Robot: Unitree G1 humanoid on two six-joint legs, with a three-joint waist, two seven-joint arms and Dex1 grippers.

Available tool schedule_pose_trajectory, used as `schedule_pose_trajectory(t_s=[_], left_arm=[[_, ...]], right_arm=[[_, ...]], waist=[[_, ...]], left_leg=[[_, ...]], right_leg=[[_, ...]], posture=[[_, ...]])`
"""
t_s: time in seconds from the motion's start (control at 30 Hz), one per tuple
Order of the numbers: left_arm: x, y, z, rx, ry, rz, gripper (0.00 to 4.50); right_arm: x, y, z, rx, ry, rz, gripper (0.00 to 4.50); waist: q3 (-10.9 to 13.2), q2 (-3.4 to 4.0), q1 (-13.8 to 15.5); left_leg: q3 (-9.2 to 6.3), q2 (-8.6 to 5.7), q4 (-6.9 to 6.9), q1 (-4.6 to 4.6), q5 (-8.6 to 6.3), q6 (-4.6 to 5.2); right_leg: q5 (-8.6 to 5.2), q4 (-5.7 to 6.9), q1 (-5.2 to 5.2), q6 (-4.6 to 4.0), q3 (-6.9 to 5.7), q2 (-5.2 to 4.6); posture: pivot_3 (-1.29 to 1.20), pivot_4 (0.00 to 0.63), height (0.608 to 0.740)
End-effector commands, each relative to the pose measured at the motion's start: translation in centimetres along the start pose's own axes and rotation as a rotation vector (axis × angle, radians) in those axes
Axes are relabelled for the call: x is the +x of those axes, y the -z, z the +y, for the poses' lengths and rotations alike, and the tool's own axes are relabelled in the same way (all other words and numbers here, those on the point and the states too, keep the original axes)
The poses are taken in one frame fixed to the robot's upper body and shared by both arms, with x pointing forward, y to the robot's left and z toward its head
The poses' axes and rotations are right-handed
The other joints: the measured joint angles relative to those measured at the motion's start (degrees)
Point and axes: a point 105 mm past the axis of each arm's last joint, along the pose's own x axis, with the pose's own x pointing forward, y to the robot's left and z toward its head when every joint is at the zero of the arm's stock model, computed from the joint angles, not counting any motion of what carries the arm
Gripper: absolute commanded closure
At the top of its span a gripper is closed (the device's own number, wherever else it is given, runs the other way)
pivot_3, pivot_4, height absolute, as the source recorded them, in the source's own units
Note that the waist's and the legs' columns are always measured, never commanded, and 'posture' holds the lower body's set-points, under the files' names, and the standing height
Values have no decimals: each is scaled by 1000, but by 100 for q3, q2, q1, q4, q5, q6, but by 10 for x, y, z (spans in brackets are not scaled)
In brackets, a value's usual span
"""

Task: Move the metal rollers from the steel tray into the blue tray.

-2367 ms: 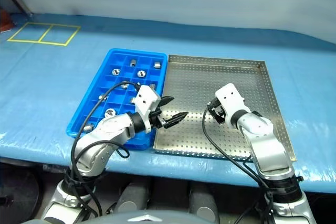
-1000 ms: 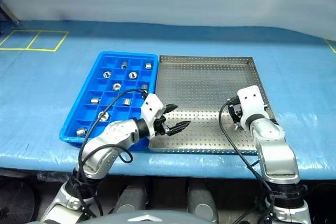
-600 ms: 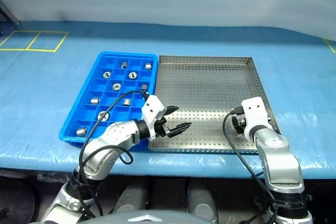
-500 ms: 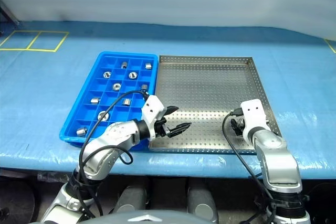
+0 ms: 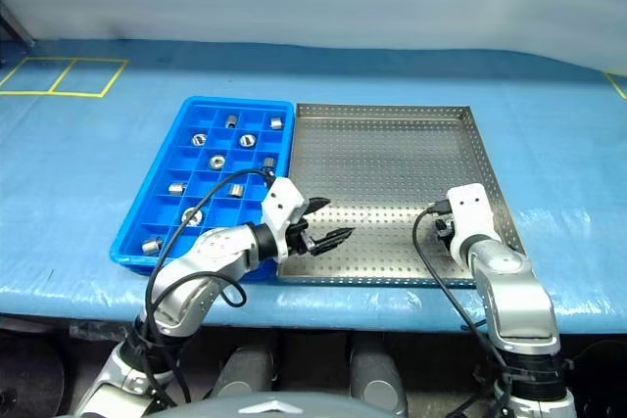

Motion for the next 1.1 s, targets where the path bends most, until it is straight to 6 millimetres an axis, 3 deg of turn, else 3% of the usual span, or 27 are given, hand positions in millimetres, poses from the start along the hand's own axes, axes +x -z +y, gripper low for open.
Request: schedule_pose_trajectory(t_s=[0.03,0.1,0.2,0.3,0.47,0.7,1.1], left_arm=[[-16,-14,3,35,-51,-34,492],[-34,-13,8,51,-113,-14,492],[-49,-14,15,67,-185,10,492],[-78,-14,36,85,-367,48,492],[-102,-7,53,67,-553,109,492],[-110,7,50,38,-587,169,492],[-99,18,46,12,-541,201,492]], right_arm=[[-8,-48,32,-54,-154,-202,2797],[-10,-66,66,-83,-309,-265,2797],[-10,-79,94,-101,-430,-305,2797],[-7,-97,134,-131,-574,-357,2797],[2,-119,172,-160,-679,-412,2797],[4,-126,198,-199,-757,-432,2797],[-4,-100,210,-196,-825,-363,2797]], waist=[[0,0,-4],[0,-1,-18],[1,-2,42],[3,-5,101],[3,-6,246],[4,-6,545],[3,-6,650]], left_leg=[[0,1,-1,1,0,0],[-1,3,-2,3,0,0],[-6,8,-3,4,0,0],[-9,8,0,4,1,0],[-9,7,0,9,2,0],[-11,7,-10,4,2,-1],[-9,8,-15,6,1,-4]], right_leg=[[-1,2,-1,-1,0,1],[-2,4,-1,-2,0,4],[-8,19,-6,-13,-4,9],[-9,25,-7,-14,-7,9],[-9,33,-7,-15,-8,9],[-13,31,-13,-21,-11,9],[-16,32,-17,-27,-13,8]], posture=[[147,150,740],[164,150,740],[203,150,740],[254,150,740],[329,150,740],[372,150,740],[345,150,740]])
